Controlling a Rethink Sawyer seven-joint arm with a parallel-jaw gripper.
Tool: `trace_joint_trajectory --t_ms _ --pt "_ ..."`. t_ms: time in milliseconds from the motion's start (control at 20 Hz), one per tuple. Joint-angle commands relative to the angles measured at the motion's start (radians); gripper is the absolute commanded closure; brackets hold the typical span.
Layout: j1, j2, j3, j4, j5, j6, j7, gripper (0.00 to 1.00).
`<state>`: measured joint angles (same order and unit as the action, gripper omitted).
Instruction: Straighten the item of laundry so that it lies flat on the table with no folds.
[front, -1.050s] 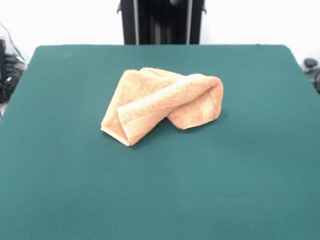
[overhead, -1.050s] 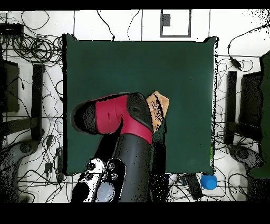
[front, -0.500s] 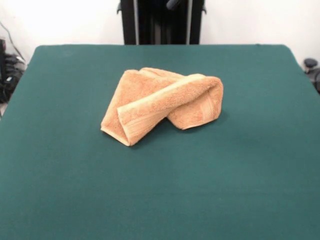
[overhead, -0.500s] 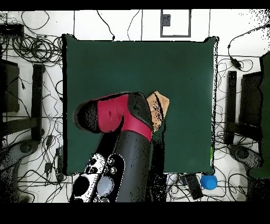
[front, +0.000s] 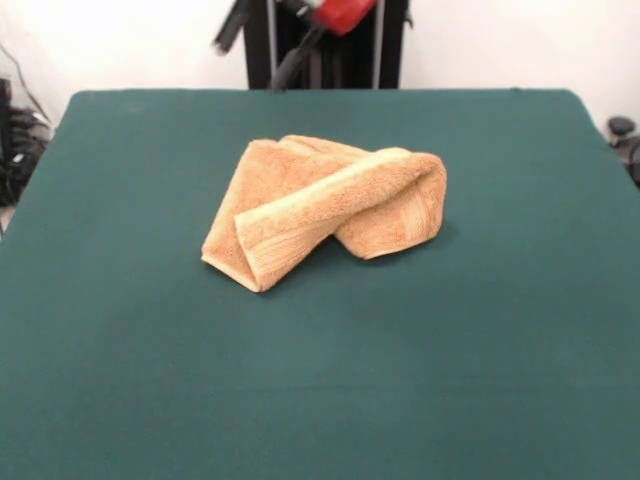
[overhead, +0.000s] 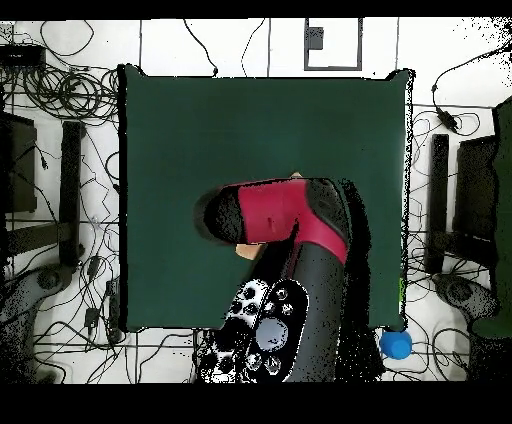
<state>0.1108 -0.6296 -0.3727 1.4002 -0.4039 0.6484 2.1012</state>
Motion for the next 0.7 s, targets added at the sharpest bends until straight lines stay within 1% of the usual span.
trace_joint_trajectory --t_ms 50,250,350,400,450,500,550,600,650,700 --pt "0.000 0.129 0.012 0.015 -0.070 -0.253 0.189 0.00" --pt "0.000 0.171 -0.039 -0.062 -0.129 -0.386 0.124 0.00" --pt "-0.040 0.209 -0.022 -0.100 -0.150 -0.494 0.089 0.00" --pt "-0.083 0.225 0.024 -0.112 -0.166 -0.557 0.049 0.00" --pt "-0.111 0.232 0.058 -0.112 -0.168 -0.586 0.033 0.00" --pt "-0.200 0.220 0.186 -0.078 -0.183 -0.638 -0.006 0.00" --pt "-0.265 0.213 0.281 -0.048 -0.195 -0.665 -0.012 0.00" --pt "-0.343 0.213 0.398 -0.007 -0.203 -0.664 -0.022 0.00" --pt "-0.396 0.210 0.480 0.018 -0.227 -0.669 -0.032 0.00" --pt "-0.474 0.209 0.595 0.061 -0.227 -0.637 -0.054 0.00"
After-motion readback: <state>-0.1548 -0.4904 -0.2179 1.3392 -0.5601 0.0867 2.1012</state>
